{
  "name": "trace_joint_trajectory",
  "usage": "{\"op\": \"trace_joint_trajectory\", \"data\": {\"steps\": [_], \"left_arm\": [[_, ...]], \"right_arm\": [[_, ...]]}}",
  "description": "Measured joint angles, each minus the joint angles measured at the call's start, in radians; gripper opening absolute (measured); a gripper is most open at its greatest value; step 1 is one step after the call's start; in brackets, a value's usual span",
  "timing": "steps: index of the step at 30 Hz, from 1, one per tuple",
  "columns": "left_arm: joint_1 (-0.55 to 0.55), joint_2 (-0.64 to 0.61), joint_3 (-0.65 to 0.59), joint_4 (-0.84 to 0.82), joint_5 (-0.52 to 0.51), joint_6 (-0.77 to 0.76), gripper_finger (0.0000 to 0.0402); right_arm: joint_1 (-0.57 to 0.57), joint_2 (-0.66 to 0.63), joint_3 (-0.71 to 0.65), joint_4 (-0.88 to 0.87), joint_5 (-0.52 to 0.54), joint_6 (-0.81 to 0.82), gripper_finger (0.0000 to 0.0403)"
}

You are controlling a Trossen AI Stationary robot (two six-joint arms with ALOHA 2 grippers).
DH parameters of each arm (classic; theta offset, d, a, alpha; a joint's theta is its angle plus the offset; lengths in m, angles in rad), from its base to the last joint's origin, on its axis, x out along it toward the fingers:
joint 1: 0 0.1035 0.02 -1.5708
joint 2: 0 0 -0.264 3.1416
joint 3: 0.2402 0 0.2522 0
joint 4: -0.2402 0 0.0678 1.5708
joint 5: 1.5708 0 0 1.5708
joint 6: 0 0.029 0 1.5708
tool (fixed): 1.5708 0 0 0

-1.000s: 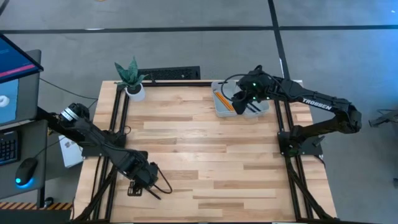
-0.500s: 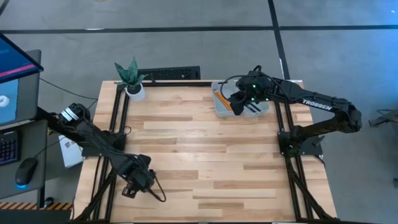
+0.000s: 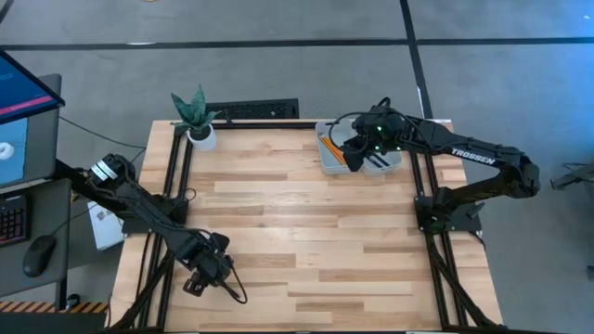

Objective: Sort pens & pencils
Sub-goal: Put the black pen into the right gray bin

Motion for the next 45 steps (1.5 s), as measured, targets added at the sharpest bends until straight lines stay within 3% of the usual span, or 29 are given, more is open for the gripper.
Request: {"op": "trace_joint_trajectory", "data": {"steps": [17,25,35,45], "left_arm": [[-0.030,0.000,-0.034,0.060,-0.022,-0.019,0.0231],[-0.075,0.002,-0.034,0.062,-0.085,-0.061,0.0231],[-0.078,0.138,-0.009,0.059,-0.074,-0.079,0.0231],[-0.079,0.141,-0.010,0.057,-0.112,-0.055,0.0223]], "right_arm": [[0.000,0.000,0.000,0.002,0.000,0.025,0.0113],[-0.001,0.000,0.000,0.002,0.000,0.051,0.0113],[-0.001,0.000,0.000,0.002,0.000,0.054,0.0113],[-0.001,0.000,0.000,0.002,0.001,0.054,0.0113]]}}
